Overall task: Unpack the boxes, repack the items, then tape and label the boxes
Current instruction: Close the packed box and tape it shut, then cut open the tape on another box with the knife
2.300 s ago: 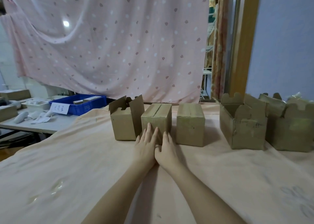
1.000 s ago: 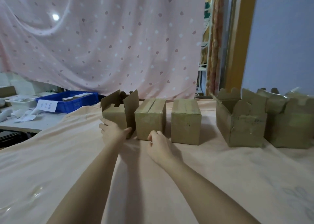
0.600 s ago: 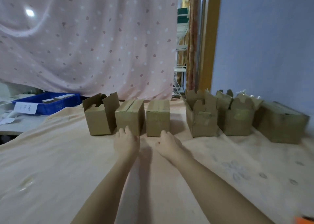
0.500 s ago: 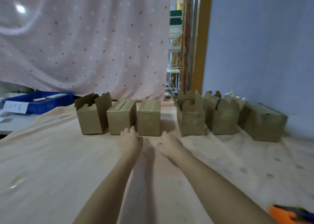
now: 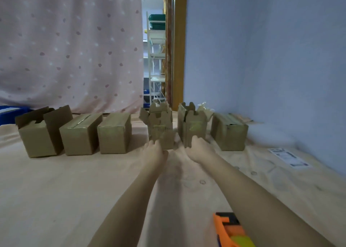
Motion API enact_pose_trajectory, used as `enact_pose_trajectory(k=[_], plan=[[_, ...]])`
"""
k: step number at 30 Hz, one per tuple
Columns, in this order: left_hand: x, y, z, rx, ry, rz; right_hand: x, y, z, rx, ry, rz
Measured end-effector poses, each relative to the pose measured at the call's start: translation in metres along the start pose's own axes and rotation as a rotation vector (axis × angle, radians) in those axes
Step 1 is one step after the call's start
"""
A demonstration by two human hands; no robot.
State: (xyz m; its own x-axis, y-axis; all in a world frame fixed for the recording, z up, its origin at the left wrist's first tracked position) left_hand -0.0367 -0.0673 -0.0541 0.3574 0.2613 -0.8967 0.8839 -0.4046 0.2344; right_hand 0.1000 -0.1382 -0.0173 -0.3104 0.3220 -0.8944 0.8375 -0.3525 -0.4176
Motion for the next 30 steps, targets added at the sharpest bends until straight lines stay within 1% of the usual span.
enact_pose_trajectory(k=[3, 7, 9, 11, 13, 16, 19, 22, 25, 27, 30], plan=[[0.013, 0.032, -0.005, 0.035, -0.007, 0.006, -0.014, 0.033, -0.007, 0.033, 0.023, 0.021], [0.030, 0.073, -0.013, 0.085, -0.020, 0.053, -0.030, 0.073, -0.020, 0.121, 0.110, 0.013], [0.036, 0.094, -0.020, 0.135, -0.020, 0.086, -0.040, 0.091, -0.026, 0.174, 0.203, -0.008], [0.043, 0.113, -0.027, 0.185, -0.040, 0.090, -0.049, 0.107, -0.032, 0.242, 0.334, -0.008], [0.051, 0.129, -0.033, 0.227, -0.037, 0.097, -0.053, 0.122, -0.039, 0.307, 0.404, -0.026], [0.063, 0.148, -0.041, 0.281, -0.023, 0.094, -0.046, 0.135, -0.057, 0.349, 0.382, -0.099], [0.073, 0.156, -0.049, 0.294, -0.016, 0.050, -0.034, 0.138, -0.079, 0.396, 0.351, -0.203], [0.080, 0.152, -0.057, 0.293, -0.012, 0.055, -0.025, 0.136, -0.097, 0.429, 0.364, -0.315], [0.084, 0.145, -0.059, 0.304, -0.035, 0.037, -0.023, 0.137, -0.105, 0.474, 0.384, -0.310], [0.085, 0.141, -0.058, 0.312, -0.030, 0.033, -0.025, 0.143, -0.112, 0.509, 0.413, -0.357], [0.085, 0.136, -0.058, 0.338, -0.032, 0.043, -0.029, 0.155, -0.116, 0.507, 0.378, -0.486]])
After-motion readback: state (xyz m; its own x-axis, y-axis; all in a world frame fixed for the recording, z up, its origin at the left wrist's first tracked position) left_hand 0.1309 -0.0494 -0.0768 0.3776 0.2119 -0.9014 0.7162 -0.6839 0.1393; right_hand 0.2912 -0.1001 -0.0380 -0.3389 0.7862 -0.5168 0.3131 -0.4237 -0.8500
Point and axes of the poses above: each hand's wrist, its own z-axis away from the middle knuckle, its own x-axis out of the palm, y = z × x, the point moved 1 cm from there along -z, towards the middle knuckle, and after that the axes turned 6 degrees about -z, right-handed, at the moved point
